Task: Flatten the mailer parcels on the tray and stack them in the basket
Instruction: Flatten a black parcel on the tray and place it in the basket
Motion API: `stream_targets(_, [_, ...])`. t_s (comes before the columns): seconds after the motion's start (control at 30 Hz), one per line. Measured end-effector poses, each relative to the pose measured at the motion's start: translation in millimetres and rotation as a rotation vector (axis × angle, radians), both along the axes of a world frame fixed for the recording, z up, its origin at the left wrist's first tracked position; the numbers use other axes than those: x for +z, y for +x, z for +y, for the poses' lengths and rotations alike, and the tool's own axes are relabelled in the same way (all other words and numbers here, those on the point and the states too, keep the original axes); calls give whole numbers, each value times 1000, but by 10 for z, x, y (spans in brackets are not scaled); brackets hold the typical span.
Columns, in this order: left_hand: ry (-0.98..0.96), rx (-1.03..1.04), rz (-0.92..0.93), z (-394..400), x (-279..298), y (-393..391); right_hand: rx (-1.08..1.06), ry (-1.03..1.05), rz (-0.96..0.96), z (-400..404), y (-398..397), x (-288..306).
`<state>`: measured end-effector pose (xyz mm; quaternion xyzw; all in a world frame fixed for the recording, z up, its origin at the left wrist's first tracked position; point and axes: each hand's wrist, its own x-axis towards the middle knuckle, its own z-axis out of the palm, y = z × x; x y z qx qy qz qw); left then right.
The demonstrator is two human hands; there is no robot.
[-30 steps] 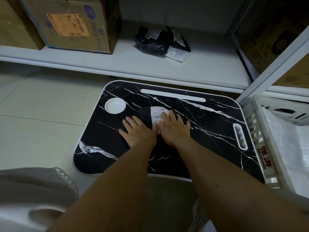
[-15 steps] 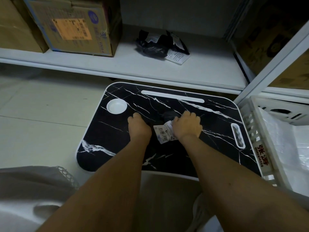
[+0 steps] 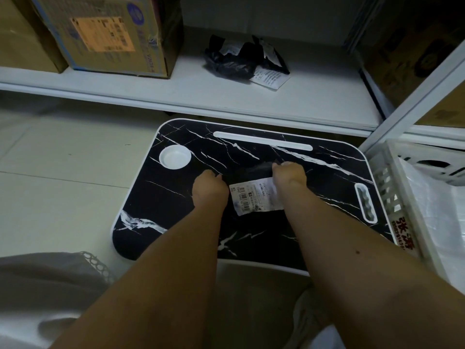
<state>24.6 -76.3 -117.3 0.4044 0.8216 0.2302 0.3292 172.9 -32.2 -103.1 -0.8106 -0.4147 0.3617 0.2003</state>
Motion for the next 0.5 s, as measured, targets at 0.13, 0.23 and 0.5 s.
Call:
stream_targets(0.13, [12,27,8,-21,27,55,-99,23,-81,-168,29,-54])
stream_targets(0.23, [23,56,23,-36,49,49,-30,32,-199,-220,-1,-33])
stream_targets(0.5, [109,264,-133,-182,139,288,-28,110,-409,-585,-92,-105])
